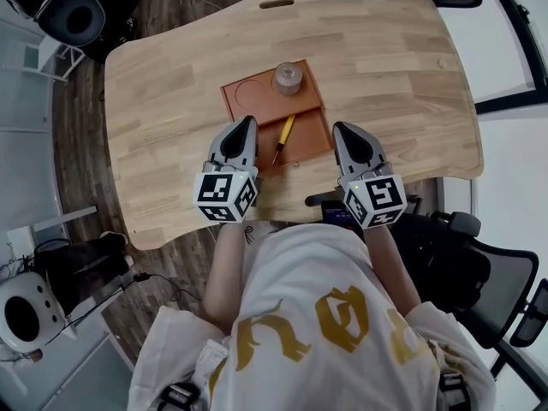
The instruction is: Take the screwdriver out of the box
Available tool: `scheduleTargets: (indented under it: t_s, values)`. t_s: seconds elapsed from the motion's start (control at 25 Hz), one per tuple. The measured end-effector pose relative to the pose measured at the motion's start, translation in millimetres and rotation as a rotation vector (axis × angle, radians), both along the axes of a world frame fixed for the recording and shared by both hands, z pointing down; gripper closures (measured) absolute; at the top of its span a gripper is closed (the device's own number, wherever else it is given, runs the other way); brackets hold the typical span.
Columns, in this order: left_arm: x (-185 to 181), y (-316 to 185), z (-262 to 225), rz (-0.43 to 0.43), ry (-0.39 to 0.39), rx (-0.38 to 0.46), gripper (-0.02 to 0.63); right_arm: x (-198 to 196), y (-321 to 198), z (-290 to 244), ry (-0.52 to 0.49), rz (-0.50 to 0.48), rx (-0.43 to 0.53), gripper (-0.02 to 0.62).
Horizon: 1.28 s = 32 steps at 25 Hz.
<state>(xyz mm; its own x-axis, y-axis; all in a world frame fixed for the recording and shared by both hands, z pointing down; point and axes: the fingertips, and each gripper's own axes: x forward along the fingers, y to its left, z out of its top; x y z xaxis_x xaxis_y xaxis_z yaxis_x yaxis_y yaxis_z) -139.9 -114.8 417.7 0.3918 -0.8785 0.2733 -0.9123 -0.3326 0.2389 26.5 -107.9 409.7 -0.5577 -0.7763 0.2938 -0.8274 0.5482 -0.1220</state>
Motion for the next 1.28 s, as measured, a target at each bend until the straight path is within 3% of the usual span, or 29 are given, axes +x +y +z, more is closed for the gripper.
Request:
scheduleTargets:
  t_s: [0.44,0.84,1.28]
  values:
    - [4,-8,18,0.021,-0.032,-0.051,0.597,-9,-15,5,-0.001,-0.047,-0.01,0.583]
    - [6,-6,43,0.033,-0.015,-0.136,0.596,-12,-18,23,0.006,-0.059,-0.056,0.583]
    - [24,-2,77,0.107,-0.057,-0.252,0.595,-6,-21,46,0.006,-0.06,-0.115,0.583]
